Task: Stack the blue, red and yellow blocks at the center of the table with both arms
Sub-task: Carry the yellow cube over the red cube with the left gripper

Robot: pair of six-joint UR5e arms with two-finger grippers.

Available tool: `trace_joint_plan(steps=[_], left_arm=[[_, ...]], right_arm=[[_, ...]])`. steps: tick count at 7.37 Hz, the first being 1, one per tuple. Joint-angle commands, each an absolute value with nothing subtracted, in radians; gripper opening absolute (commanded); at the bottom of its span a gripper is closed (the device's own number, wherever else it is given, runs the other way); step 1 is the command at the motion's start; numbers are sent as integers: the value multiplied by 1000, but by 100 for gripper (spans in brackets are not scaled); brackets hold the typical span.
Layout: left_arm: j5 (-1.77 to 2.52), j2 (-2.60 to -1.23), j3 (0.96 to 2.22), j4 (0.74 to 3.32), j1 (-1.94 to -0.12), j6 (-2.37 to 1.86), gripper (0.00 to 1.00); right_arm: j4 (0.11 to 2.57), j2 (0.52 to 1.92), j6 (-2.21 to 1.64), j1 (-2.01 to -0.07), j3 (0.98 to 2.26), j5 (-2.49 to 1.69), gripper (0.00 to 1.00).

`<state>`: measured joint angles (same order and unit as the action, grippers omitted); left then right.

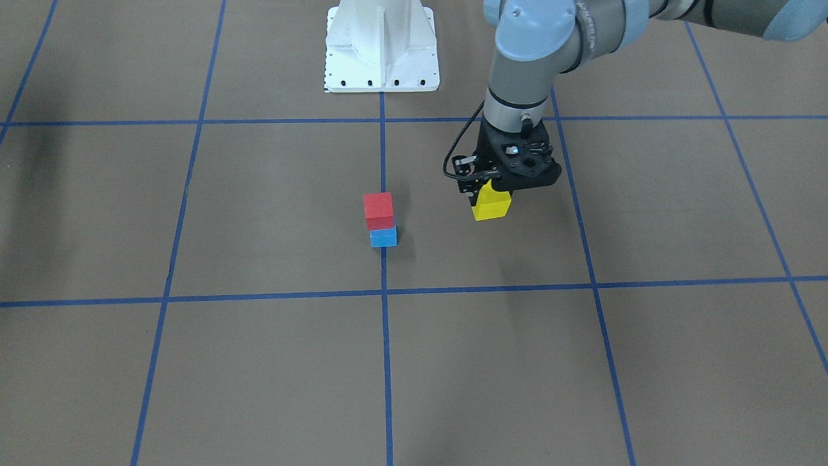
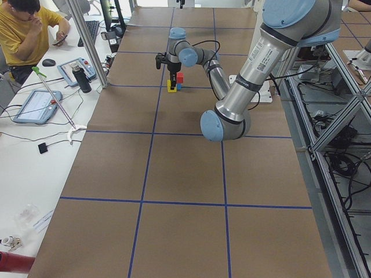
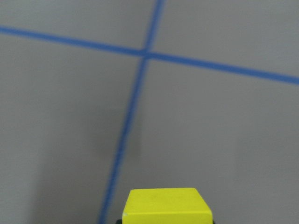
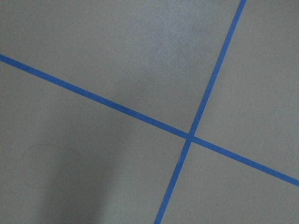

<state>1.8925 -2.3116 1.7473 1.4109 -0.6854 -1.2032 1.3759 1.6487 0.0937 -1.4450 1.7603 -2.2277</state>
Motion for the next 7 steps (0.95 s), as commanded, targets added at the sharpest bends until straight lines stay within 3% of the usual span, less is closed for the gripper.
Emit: trace_joint_plan(steps=[1,2,7], left_arm=[[1896,-2565,1497,1416,-664,-1203,0],[1894,-2615,1435,1417,-637,-1203,0],[1896,-2597,1445,1407,-588,-1206,7]], right_arm=[[1377,1657,94,-1445,1759,-2229,99],[1378,1660,94,-1445,1759,-2229,99],[1378,1664,91,-1445,1758,-2232,99]])
